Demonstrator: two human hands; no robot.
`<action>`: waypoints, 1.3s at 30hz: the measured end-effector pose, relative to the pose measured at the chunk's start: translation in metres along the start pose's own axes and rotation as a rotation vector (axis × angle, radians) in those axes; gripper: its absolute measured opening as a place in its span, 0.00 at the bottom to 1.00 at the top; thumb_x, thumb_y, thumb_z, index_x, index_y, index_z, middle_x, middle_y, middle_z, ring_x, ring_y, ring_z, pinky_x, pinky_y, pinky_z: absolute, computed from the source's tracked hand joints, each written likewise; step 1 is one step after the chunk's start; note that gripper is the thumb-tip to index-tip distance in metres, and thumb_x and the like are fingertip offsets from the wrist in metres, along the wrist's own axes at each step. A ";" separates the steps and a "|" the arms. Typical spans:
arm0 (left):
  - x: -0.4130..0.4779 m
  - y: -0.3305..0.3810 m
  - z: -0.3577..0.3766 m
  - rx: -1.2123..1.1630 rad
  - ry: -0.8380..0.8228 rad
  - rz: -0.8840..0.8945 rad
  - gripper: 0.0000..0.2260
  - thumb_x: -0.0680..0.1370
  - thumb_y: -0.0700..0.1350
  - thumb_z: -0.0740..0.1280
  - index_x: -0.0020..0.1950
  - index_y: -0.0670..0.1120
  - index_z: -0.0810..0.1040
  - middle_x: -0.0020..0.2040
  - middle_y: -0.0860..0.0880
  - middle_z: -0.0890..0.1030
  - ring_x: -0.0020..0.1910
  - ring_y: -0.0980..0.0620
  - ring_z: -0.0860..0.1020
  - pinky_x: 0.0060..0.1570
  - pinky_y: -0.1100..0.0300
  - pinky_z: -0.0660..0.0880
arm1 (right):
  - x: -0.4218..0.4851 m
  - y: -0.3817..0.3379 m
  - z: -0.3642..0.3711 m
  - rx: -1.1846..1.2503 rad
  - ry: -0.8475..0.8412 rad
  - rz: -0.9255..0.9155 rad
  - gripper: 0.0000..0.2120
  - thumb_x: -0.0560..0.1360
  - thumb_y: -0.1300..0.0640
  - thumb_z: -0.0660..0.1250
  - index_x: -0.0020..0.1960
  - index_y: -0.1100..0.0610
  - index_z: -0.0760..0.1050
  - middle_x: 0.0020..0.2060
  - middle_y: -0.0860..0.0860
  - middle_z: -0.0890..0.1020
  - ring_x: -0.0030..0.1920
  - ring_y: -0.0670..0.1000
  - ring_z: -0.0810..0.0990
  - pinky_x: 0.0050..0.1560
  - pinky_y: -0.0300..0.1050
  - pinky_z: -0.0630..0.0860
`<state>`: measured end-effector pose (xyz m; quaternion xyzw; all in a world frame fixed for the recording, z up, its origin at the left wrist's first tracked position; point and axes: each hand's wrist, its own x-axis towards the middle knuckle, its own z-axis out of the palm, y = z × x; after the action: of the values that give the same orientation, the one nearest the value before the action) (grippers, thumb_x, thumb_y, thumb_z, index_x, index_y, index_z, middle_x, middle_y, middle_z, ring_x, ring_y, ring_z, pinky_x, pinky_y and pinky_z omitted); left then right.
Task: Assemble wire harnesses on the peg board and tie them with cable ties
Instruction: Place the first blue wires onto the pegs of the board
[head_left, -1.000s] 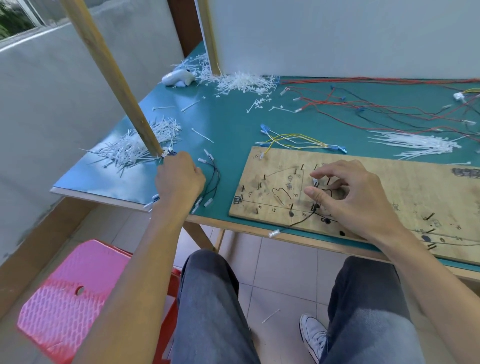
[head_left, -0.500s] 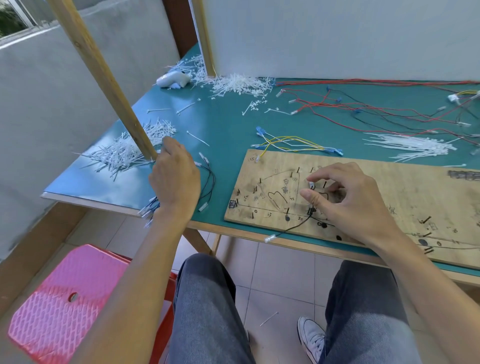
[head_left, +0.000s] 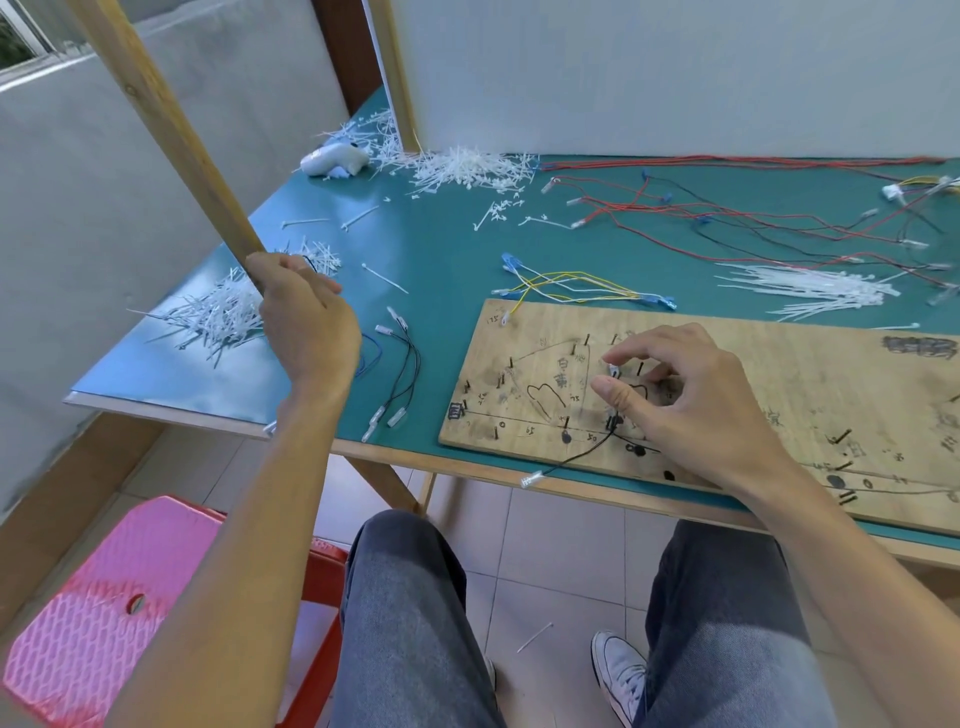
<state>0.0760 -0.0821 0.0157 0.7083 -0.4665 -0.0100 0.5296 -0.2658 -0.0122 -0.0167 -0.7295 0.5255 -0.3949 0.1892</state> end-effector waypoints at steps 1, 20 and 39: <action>0.002 0.001 0.001 -0.116 -0.014 -0.039 0.06 0.86 0.44 0.49 0.57 0.44 0.64 0.44 0.46 0.84 0.43 0.47 0.81 0.49 0.45 0.78 | 0.000 0.000 0.000 -0.001 -0.001 0.000 0.14 0.75 0.37 0.72 0.54 0.45 0.83 0.52 0.35 0.81 0.54 0.46 0.77 0.51 0.34 0.73; 0.039 0.043 -0.003 -0.635 -0.473 0.151 0.05 0.86 0.39 0.61 0.60 0.45 0.74 0.43 0.47 0.86 0.39 0.47 0.79 0.44 0.53 0.80 | 0.004 -0.016 -0.003 -0.102 -0.051 0.024 0.11 0.79 0.41 0.70 0.54 0.47 0.83 0.50 0.38 0.83 0.58 0.45 0.75 0.60 0.49 0.73; -0.004 0.022 -0.021 -0.516 -0.482 0.230 0.08 0.84 0.42 0.69 0.61 0.40 0.77 0.49 0.48 0.89 0.49 0.46 0.87 0.56 0.55 0.82 | 0.137 -0.115 0.074 1.346 -0.034 0.586 0.12 0.81 0.68 0.68 0.64 0.65 0.79 0.52 0.57 0.86 0.41 0.53 0.83 0.43 0.45 0.83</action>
<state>0.0699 -0.0639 0.0397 0.4717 -0.6366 -0.2342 0.5634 -0.1188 -0.1046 0.0684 -0.2908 0.3396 -0.5539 0.7023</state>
